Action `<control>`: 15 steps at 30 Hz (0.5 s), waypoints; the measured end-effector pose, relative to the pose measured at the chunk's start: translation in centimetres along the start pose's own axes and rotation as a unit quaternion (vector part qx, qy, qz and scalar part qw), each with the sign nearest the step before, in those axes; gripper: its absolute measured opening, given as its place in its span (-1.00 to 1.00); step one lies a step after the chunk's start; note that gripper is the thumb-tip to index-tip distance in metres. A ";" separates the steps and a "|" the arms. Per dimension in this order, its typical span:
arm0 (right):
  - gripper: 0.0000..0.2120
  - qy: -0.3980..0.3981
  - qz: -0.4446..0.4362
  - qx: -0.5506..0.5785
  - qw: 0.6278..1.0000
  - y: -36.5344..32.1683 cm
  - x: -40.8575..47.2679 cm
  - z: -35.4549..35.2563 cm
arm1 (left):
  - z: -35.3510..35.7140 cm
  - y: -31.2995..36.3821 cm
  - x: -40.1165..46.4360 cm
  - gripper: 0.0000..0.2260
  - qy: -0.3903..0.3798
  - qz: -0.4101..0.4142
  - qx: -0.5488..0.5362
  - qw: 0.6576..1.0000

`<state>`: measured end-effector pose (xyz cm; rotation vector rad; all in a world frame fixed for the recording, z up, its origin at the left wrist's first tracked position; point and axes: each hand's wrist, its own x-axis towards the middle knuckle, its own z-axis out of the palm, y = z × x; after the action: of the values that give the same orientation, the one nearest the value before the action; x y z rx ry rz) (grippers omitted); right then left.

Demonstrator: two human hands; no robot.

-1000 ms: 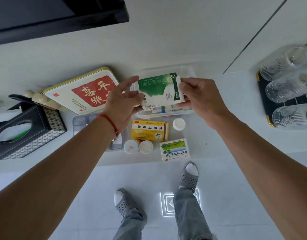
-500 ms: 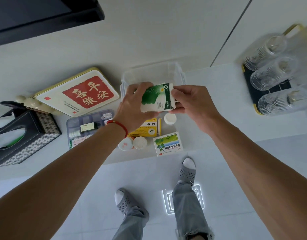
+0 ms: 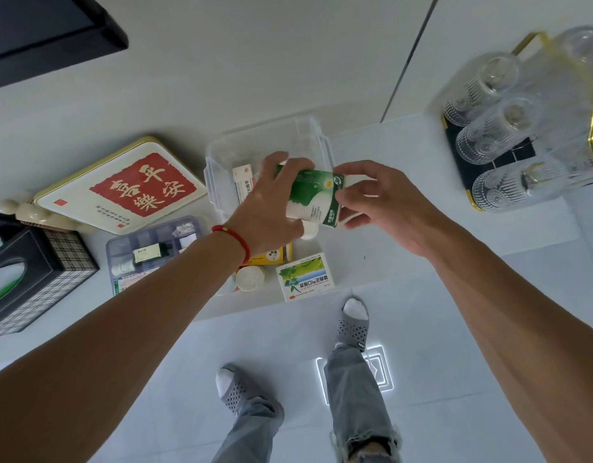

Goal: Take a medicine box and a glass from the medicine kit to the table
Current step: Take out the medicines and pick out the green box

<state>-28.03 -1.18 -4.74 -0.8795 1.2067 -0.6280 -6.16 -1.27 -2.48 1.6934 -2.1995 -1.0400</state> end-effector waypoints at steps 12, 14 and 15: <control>-0.69 0.145 0.002 0.163 0.976 9.0 -6.2 -5.0 | 4.3 5.7 2.9 -0.42 -0.033 -0.095 -0.160 0.982; -0.68 0.144 0.003 0.168 0.975 9.6 -6.4 -4.7 | 5.9 5.8 2.9 -0.43 -0.058 -0.087 -0.116 0.988; -0.68 0.137 0.004 0.167 0.976 9.8 -6.5 -4.6 | 6.7 5.9 2.9 -0.45 -0.066 -0.077 -0.086 0.991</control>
<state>-34.50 8.19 -10.15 -0.5148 1.2991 -0.9386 -15.25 -0.44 -4.59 1.7846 -2.0099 -1.3750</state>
